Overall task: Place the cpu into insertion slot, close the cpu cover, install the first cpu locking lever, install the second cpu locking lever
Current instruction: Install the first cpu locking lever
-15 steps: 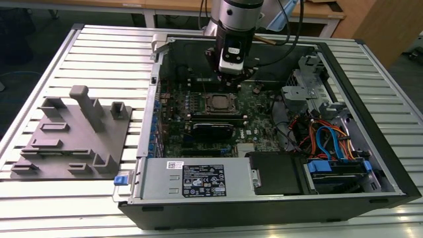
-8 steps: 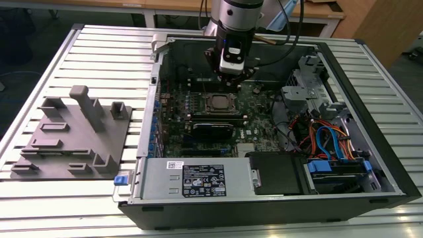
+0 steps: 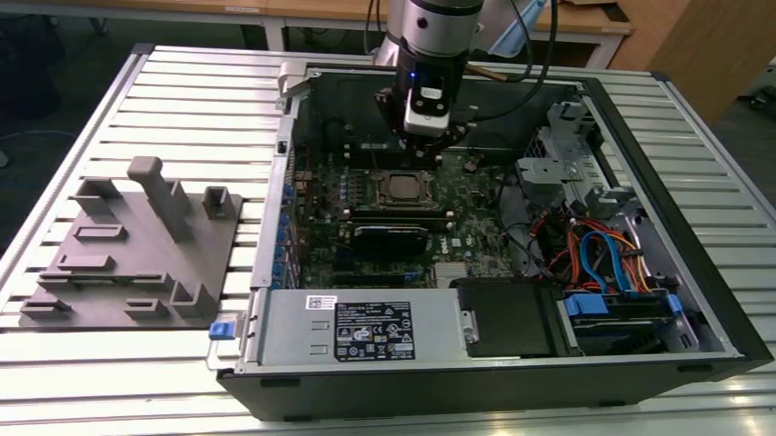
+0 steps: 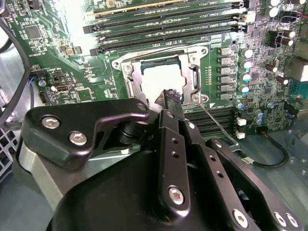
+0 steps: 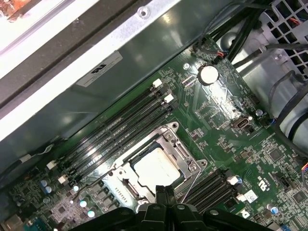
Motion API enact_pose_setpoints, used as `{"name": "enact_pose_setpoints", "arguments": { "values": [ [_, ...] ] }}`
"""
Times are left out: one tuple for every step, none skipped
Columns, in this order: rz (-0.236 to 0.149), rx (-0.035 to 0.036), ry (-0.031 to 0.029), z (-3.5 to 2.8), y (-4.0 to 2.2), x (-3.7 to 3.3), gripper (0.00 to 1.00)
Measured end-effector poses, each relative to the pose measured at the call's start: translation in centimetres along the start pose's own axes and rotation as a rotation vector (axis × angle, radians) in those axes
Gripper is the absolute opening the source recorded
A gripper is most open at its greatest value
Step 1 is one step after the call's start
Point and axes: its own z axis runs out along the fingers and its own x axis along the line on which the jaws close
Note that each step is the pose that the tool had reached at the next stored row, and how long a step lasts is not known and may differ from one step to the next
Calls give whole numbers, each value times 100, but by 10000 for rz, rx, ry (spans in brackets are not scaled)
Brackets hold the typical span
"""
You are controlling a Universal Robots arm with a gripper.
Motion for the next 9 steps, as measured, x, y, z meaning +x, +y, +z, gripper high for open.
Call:
{"name": "enact_pose_setpoints", "arguments": {
  "values": [
    [-21,0,0,0,0,0,11],
    [-43,1,-1,0,0,0,11],
    [-64,1,-2,0,0,0,11],
    [-85,1,-2,0,0,0,11],
    [-105,1,-3,0,0,0,11],
    [-126,1,-3,0,0,0,11],
    [-146,1,-4,0,0,0,11],
    [-168,2,-4,0,0,0,11],
    [-189,2,-5,0,0,0,11]
  ]
}}
